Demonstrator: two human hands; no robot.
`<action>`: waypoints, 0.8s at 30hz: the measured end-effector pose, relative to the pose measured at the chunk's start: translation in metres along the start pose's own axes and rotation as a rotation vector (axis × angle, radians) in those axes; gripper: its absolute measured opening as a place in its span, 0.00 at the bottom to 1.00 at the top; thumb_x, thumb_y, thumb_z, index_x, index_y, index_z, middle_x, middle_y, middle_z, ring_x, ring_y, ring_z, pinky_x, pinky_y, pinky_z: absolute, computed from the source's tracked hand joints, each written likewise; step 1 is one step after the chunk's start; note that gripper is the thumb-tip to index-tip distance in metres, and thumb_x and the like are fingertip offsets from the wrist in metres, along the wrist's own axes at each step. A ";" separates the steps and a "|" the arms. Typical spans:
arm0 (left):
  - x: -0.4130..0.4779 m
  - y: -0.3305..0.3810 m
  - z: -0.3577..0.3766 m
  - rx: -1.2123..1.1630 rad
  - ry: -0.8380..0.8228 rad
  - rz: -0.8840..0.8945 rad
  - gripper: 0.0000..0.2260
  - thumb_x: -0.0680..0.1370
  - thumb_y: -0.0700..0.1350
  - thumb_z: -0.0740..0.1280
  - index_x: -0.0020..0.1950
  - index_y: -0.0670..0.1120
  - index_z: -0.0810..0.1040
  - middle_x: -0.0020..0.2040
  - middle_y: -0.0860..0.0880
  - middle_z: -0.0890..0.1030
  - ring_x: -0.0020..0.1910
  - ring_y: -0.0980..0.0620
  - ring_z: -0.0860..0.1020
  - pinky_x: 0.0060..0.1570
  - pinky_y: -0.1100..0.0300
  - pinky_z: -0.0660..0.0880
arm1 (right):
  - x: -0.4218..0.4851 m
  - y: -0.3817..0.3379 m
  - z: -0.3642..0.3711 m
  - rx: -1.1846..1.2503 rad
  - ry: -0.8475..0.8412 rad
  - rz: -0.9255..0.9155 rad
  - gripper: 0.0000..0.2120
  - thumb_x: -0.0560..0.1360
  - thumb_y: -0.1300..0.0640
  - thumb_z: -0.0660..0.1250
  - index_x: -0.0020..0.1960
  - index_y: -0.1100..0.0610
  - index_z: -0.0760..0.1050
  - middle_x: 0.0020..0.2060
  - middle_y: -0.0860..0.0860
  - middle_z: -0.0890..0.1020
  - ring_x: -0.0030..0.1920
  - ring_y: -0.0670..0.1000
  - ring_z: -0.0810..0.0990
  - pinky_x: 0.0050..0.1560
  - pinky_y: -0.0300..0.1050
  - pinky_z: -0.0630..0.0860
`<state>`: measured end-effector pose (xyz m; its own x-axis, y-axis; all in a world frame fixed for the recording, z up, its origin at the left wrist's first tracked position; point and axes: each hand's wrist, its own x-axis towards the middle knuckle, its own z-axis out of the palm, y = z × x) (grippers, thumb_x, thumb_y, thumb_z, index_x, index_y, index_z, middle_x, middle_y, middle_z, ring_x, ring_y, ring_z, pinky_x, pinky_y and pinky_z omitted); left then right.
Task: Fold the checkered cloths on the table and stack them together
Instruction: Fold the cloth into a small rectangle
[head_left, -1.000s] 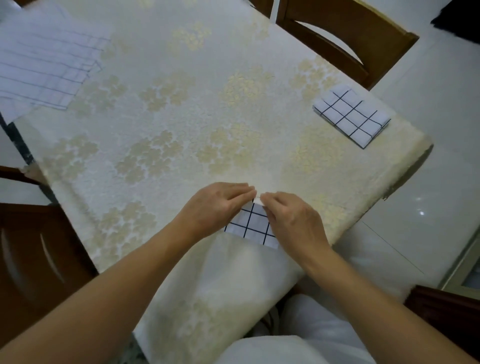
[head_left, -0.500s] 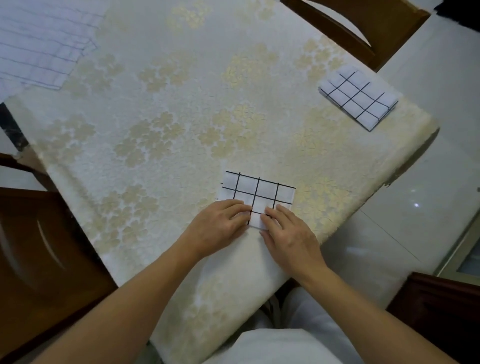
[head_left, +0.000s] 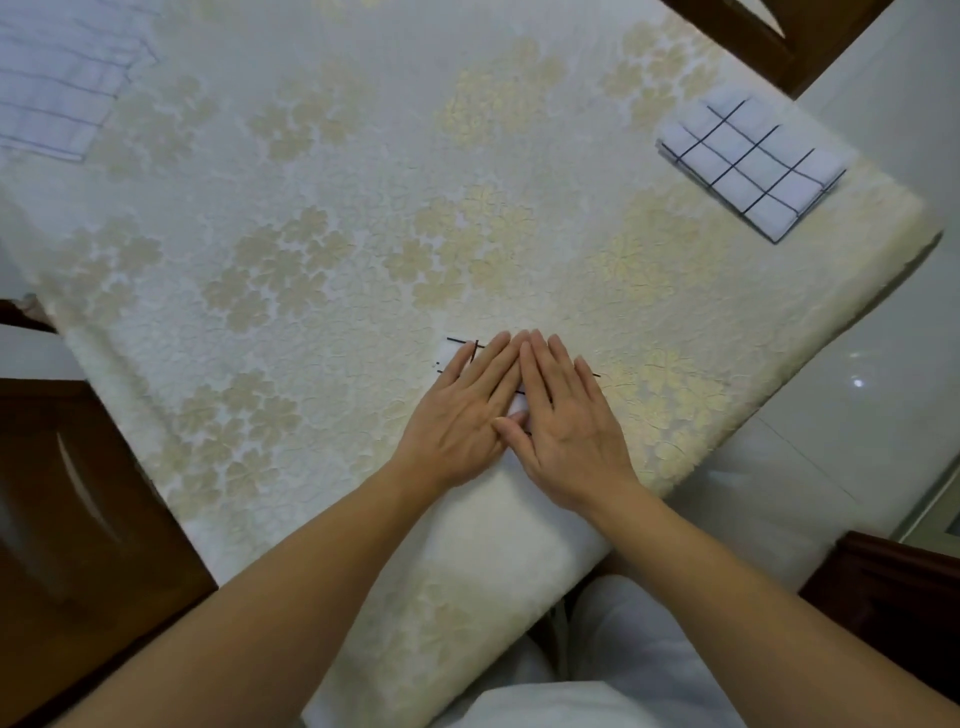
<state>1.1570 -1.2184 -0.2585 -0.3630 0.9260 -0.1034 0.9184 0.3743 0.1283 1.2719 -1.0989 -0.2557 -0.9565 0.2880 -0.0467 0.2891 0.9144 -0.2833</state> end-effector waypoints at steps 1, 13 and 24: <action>0.001 -0.002 0.002 0.003 -0.014 0.005 0.28 0.85 0.55 0.46 0.81 0.42 0.51 0.82 0.46 0.51 0.80 0.50 0.48 0.78 0.48 0.53 | 0.001 0.002 0.003 -0.016 -0.020 0.000 0.38 0.82 0.35 0.42 0.80 0.62 0.48 0.81 0.55 0.50 0.80 0.52 0.46 0.79 0.55 0.51; -0.009 -0.022 -0.003 0.049 -0.064 -0.105 0.31 0.84 0.59 0.47 0.81 0.42 0.44 0.82 0.45 0.43 0.80 0.50 0.42 0.78 0.47 0.49 | -0.016 0.029 0.004 -0.104 -0.037 0.005 0.39 0.82 0.36 0.48 0.80 0.63 0.49 0.80 0.58 0.50 0.80 0.55 0.47 0.78 0.57 0.53; 0.006 0.009 0.007 -0.007 0.002 -0.078 0.26 0.84 0.49 0.44 0.81 0.41 0.48 0.82 0.45 0.48 0.80 0.50 0.46 0.78 0.48 0.52 | 0.013 0.000 0.010 0.024 0.034 0.059 0.28 0.85 0.49 0.47 0.79 0.64 0.52 0.79 0.59 0.55 0.80 0.54 0.51 0.78 0.53 0.55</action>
<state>1.1644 -1.2098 -0.2647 -0.4339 0.8940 -0.1115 0.8861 0.4459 0.1266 1.2588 -1.0980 -0.2657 -0.9358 0.3510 -0.0316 0.3436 0.8887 -0.3036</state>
